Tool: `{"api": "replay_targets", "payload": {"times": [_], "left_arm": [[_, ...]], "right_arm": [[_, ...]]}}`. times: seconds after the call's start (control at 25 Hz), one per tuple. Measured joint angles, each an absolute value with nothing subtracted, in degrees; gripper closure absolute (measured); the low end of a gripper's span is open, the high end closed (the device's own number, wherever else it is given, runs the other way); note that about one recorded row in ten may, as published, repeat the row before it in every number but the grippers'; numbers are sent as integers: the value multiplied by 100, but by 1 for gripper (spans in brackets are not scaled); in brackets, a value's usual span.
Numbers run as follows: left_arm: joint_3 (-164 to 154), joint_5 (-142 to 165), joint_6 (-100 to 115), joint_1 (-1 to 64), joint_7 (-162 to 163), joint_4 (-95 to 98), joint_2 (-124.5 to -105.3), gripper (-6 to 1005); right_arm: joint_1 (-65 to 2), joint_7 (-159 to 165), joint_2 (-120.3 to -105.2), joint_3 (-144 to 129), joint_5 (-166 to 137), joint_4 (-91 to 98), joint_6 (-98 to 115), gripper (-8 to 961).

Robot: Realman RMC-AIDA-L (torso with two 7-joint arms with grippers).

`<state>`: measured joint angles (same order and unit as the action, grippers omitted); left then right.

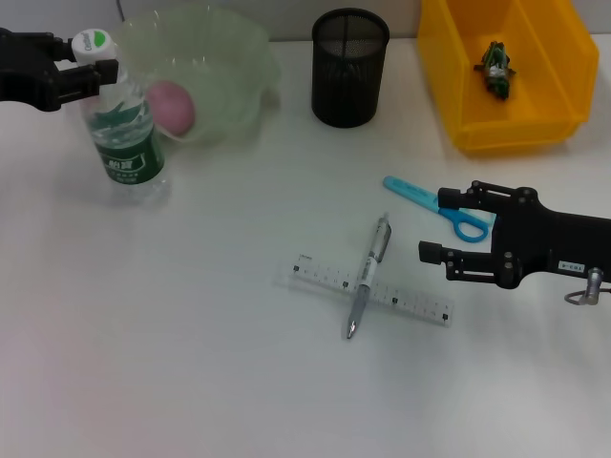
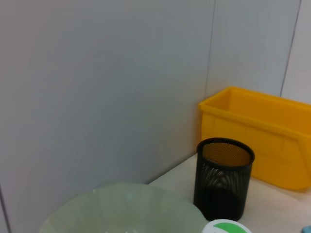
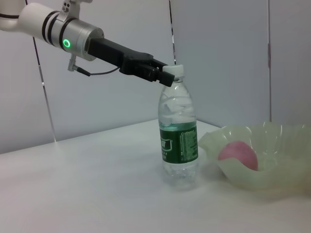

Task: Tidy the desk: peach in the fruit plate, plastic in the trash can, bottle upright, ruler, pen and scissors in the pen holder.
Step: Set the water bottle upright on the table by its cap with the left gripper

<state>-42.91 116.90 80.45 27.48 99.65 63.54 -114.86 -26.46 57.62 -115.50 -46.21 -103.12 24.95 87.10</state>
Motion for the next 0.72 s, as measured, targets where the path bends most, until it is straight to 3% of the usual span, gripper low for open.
{"api": "replay_targets", "payload": {"times": [0.72], "left_arm": [[-4282, 11768, 7892, 2642, 9745, 6255, -11556, 556]], "right_arm": [[-2666, 5757, -11548, -4614, -10319, 2508, 8710, 173]]}}
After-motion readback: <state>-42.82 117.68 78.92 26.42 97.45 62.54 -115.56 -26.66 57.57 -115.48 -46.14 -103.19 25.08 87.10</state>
